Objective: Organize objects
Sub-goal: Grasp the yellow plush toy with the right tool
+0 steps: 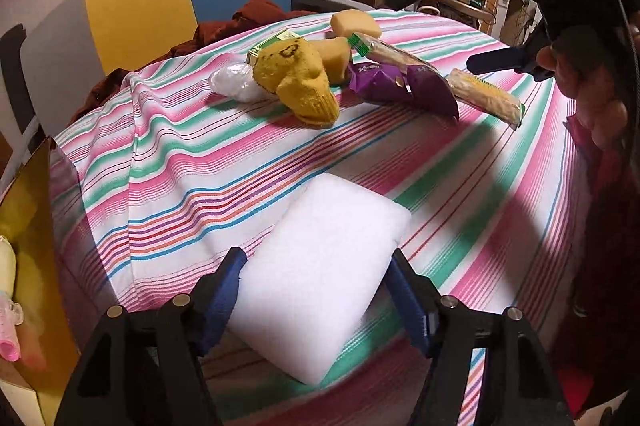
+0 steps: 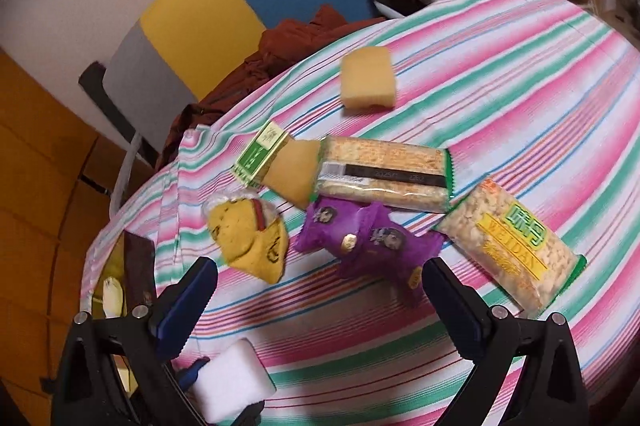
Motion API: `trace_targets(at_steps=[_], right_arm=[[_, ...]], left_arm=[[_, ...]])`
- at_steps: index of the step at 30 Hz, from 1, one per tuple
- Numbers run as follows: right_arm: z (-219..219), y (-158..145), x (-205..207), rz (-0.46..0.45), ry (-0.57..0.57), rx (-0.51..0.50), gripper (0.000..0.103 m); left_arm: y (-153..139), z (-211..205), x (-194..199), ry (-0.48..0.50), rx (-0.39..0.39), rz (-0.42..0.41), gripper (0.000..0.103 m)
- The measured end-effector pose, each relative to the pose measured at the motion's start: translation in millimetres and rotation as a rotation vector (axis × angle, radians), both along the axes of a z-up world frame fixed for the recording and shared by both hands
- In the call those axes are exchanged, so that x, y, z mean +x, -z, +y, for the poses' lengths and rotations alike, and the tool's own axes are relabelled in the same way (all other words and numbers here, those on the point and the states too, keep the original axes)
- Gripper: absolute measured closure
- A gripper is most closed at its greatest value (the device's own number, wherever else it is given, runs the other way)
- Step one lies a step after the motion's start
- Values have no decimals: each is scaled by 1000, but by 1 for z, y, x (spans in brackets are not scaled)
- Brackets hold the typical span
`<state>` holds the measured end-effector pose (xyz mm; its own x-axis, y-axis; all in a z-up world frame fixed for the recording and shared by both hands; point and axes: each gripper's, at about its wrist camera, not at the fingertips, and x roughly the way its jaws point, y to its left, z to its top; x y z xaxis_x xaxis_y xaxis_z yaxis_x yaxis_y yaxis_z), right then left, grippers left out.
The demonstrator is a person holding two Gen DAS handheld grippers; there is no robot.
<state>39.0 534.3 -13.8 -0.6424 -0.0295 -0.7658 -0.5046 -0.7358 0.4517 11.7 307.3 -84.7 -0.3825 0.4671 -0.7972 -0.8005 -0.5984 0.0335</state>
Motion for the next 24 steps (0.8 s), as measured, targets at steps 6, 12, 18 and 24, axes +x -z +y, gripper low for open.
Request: trace_targets(at_steps=[6,12,18,24], right_arm=[[-27,-4,-16,-19,-121,76,0],[-59,-14,-53,-49,-236,204,0],[-69,12,-99,-136,-280,293,18],[-64,31,-109,-163,-317,288,59]], left_arm=[[4,-4,4,10,42,44,30],[5,-5,4,14,63,60,30],[6,-6,5,15,74,72,30],[6,-6,5,13,77,79,30]])
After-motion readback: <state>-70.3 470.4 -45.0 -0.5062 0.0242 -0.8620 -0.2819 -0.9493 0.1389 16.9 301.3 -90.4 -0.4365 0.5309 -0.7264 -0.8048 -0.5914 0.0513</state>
